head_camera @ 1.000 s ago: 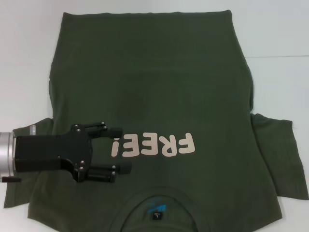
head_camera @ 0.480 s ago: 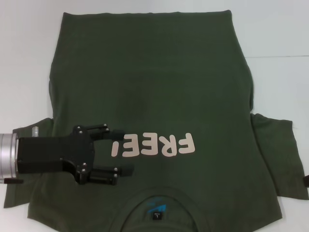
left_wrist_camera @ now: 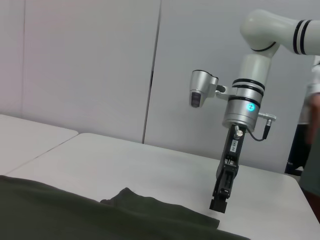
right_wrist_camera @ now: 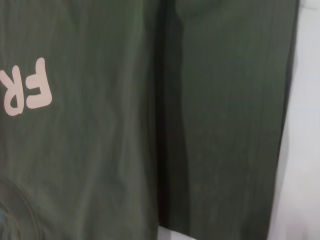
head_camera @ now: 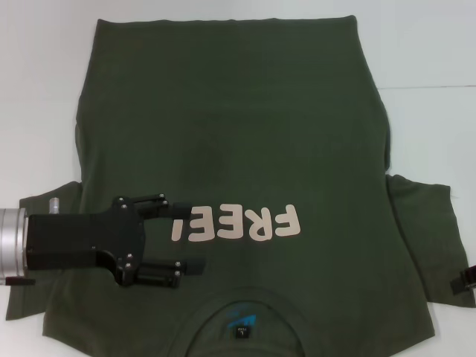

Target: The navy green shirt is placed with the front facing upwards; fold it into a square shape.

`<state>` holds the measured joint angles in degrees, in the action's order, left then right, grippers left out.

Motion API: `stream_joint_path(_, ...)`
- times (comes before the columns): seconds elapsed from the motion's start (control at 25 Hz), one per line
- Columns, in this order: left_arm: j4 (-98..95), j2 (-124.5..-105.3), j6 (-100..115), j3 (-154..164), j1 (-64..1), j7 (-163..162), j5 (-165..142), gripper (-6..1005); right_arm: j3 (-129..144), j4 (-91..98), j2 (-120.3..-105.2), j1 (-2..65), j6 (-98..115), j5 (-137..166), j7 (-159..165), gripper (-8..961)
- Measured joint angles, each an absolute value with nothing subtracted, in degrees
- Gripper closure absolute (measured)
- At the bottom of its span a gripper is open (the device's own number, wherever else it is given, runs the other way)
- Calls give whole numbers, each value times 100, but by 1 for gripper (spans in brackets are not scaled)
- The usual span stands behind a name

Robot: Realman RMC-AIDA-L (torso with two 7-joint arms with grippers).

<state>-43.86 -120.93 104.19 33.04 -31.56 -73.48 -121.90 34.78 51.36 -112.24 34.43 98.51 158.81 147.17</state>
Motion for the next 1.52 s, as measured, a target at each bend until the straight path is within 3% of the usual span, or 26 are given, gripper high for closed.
stream_joint_path(1.52, -4376, -12111, 10379, 3322, -3146, -7339, -12252, 113, 3489, 4826, -11332, 3633, 9463, 15988, 14718, 101)
